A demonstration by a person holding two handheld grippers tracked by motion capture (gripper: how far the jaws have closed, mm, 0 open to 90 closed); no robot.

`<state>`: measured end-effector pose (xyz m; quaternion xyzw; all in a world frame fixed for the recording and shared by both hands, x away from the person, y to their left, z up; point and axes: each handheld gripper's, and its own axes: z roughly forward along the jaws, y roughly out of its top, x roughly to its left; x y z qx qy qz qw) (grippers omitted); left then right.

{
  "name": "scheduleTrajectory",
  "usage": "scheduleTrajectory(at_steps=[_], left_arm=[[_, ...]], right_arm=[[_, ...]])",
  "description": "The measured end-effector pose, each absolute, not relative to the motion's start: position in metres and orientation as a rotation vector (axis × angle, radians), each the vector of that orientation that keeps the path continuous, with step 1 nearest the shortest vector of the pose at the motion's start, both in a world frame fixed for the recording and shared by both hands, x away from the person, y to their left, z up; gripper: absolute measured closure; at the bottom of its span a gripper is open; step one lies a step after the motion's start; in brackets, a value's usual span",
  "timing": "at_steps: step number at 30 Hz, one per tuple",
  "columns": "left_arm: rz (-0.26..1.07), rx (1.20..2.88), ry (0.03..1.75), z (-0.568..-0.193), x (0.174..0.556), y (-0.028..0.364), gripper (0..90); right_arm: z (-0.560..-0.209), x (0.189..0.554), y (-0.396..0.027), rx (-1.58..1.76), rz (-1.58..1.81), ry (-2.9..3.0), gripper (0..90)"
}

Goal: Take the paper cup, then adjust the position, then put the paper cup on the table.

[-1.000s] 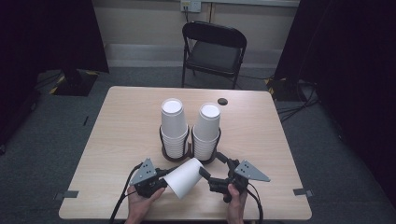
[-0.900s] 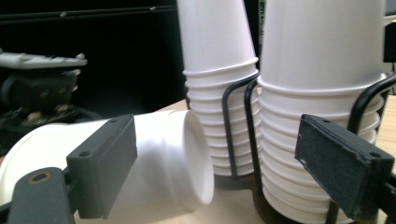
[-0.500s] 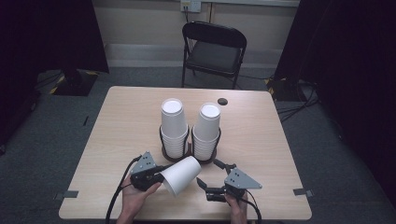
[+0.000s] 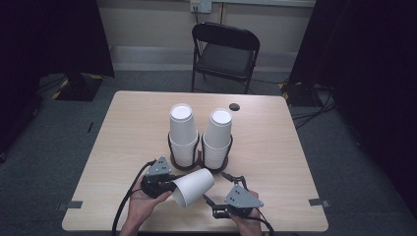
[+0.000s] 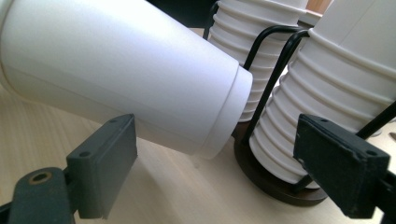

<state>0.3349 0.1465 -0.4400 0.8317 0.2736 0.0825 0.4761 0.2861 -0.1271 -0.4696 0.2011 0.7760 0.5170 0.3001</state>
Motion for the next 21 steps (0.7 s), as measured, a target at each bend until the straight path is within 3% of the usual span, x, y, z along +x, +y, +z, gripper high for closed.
scheduleTrajectory(at_steps=[21], left_arm=[[0.088,2.156,0.73,-0.421,0.349,0.147,86.5]], right_arm=[[-0.475,0.287,-0.112,0.431,1.091,2.113,10.8]])
